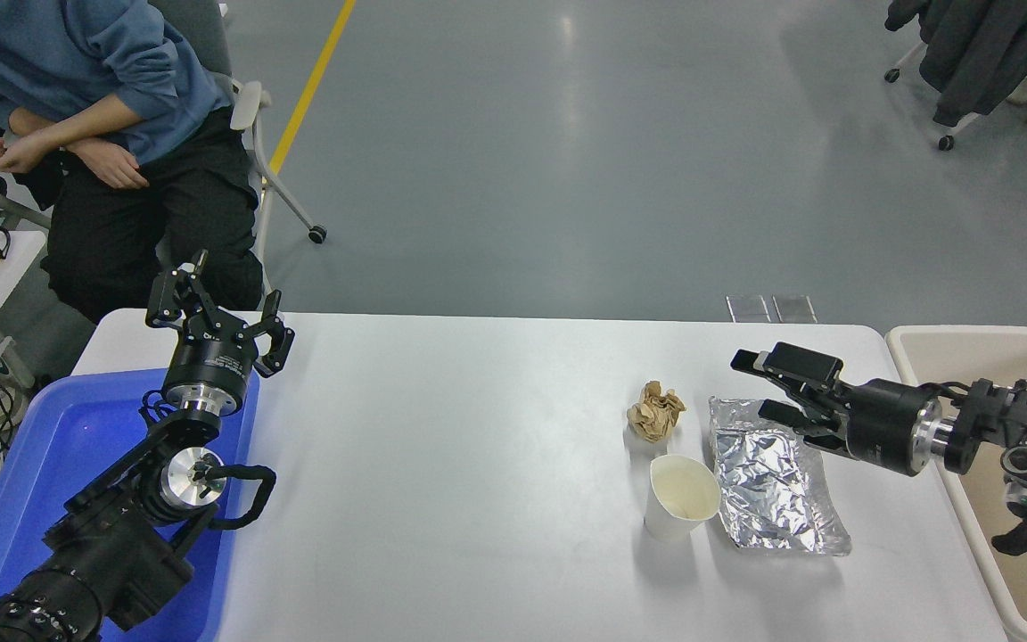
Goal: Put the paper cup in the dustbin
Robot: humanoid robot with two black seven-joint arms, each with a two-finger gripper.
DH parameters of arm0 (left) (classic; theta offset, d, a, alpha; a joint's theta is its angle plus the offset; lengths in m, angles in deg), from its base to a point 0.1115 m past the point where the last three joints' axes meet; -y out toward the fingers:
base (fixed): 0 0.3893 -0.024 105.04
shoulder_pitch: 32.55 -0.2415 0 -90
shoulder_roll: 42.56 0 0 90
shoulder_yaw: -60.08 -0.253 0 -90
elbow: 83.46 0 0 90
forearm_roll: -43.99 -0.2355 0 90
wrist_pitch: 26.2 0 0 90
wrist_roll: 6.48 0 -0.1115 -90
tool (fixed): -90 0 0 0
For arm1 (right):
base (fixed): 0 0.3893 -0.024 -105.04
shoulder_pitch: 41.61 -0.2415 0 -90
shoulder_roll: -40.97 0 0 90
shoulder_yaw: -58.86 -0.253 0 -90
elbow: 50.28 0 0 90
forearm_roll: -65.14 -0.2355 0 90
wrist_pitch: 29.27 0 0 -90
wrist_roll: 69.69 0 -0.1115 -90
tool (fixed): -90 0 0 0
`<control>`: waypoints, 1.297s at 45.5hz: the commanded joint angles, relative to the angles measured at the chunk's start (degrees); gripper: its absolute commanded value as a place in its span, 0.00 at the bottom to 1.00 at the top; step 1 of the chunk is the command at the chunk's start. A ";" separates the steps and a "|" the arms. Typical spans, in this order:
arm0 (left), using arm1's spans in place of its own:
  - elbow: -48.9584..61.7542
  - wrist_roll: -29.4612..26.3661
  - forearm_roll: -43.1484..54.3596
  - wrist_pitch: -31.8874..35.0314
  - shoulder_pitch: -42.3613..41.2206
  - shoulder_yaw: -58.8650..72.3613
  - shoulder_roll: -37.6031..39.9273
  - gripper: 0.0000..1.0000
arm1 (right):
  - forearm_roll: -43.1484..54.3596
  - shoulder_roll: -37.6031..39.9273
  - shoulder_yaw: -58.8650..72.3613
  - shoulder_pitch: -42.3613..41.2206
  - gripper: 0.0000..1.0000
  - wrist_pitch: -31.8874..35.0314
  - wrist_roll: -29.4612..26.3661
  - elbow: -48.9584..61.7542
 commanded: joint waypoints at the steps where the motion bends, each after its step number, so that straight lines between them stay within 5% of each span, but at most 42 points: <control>1: 0.00 0.00 0.00 0.03 0.01 0.00 0.00 1.00 | 5.25 0.11 2.00 -2.01 1.00 -0.57 0.14 -2.17; 16: 0.00 0.00 0.00 0.03 0.01 0.00 0.00 1.00 | 5.34 -5.52 11.76 -10.71 1.00 -1.36 0.14 -3.06; 40: 0.00 0.00 0.00 -0.06 0.01 0.00 0.00 1.00 | 23.52 -5.96 19.15 -9.40 1.00 -11.38 0.32 3.54; 59: 0.00 0.00 0.00 0.03 0.01 0.00 0.00 1.00 | 27.57 -6.22 18.97 -4.39 0.99 -16.22 3.65 2.57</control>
